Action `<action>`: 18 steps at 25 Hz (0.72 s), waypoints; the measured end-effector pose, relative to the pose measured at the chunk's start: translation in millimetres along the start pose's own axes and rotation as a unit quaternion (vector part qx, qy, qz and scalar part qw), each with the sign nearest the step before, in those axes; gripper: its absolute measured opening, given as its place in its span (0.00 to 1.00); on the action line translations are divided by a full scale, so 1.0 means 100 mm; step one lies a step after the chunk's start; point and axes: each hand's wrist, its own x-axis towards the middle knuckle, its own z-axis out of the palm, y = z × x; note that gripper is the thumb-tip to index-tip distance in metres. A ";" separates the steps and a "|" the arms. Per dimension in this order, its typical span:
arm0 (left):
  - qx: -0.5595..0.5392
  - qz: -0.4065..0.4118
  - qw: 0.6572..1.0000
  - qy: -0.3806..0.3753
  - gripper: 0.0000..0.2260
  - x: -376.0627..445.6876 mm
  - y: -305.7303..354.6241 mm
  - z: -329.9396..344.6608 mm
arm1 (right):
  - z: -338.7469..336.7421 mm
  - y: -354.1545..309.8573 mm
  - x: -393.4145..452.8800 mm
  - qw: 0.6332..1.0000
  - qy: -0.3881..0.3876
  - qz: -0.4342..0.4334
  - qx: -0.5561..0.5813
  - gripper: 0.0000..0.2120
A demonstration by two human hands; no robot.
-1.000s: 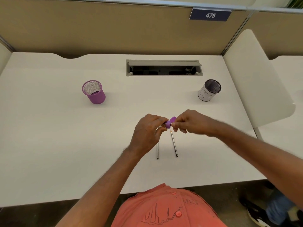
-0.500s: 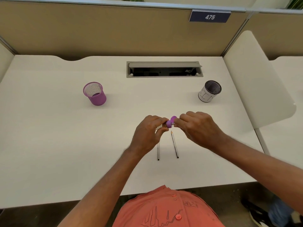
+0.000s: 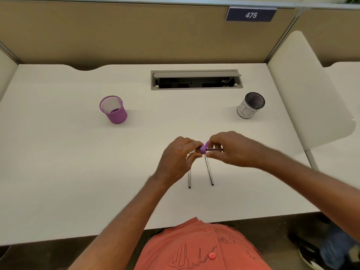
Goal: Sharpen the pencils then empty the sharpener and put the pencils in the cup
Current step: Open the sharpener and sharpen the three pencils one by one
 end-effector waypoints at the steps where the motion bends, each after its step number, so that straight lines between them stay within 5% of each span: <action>1: -0.001 -0.001 1.000 -0.002 0.12 0.01 -0.01 -0.01 | 0.05 0.00 -0.05 0.996 0.053 -0.044 -0.051 0.07; 4: -0.008 -0.008 1.000 -0.006 0.11 0.06 0.00 -0.01 | 0.13 0.06 -0.13 0.913 0.234 -0.165 -0.290 0.05; 6: -0.014 -0.005 1.000 0.002 0.11 0.07 0.01 0.00 | 0.15 0.06 -0.14 0.884 0.263 -0.185 -0.338 0.06; 8: -0.005 -0.001 1.000 0.016 0.12 0.07 0.01 -0.01 | 0.16 0.03 -0.08 0.922 0.222 -0.140 -0.283 0.07; 10: 0.009 0.008 1.000 0.025 0.11 0.06 0.01 -0.02 | 0.03 0.04 0.03 0.995 0.070 -0.020 -0.071 0.12; 13: 0.016 0.021 0.999 0.020 0.11 0.04 0.05 -0.03 | -0.23 0.05 0.18 0.951 -0.141 0.096 0.257 0.15; 18: 0.002 0.002 1.000 -0.001 0.11 0.09 0.03 -0.08 | -0.20 0.01 0.08 0.994 -0.027 0.037 0.097 0.09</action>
